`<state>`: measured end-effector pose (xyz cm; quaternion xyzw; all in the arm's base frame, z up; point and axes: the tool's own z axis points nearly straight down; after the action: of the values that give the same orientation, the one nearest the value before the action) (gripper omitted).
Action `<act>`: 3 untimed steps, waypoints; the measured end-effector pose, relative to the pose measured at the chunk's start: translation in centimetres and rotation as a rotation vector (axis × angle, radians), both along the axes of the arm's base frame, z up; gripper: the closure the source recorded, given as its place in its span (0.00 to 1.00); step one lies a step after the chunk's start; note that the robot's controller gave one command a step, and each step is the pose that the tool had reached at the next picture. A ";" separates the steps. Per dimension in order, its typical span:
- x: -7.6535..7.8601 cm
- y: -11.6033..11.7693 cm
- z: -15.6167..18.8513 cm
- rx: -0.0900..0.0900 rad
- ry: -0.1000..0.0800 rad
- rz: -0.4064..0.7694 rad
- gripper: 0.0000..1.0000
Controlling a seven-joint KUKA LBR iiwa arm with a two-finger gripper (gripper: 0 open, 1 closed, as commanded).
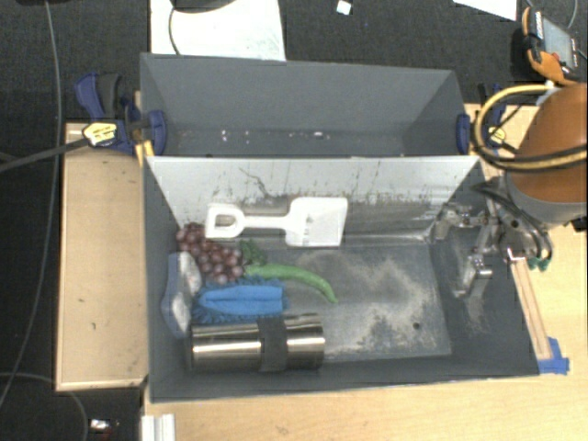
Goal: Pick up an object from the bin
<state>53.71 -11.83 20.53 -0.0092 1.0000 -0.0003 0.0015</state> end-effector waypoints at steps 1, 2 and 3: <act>0.0 0.0 0.0 0.000 0.000 0.000 0.00; -1.5 4.8 -5.3 0.003 0.003 0.013 0.00; -6.0 4.8 -5.3 -0.003 -0.008 0.054 0.00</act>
Offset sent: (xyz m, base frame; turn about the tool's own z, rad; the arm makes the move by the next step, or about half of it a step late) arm -0.0144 0.0449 -0.0508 -0.0087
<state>47.71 -6.99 15.28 -0.0364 0.9993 -0.0020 0.0052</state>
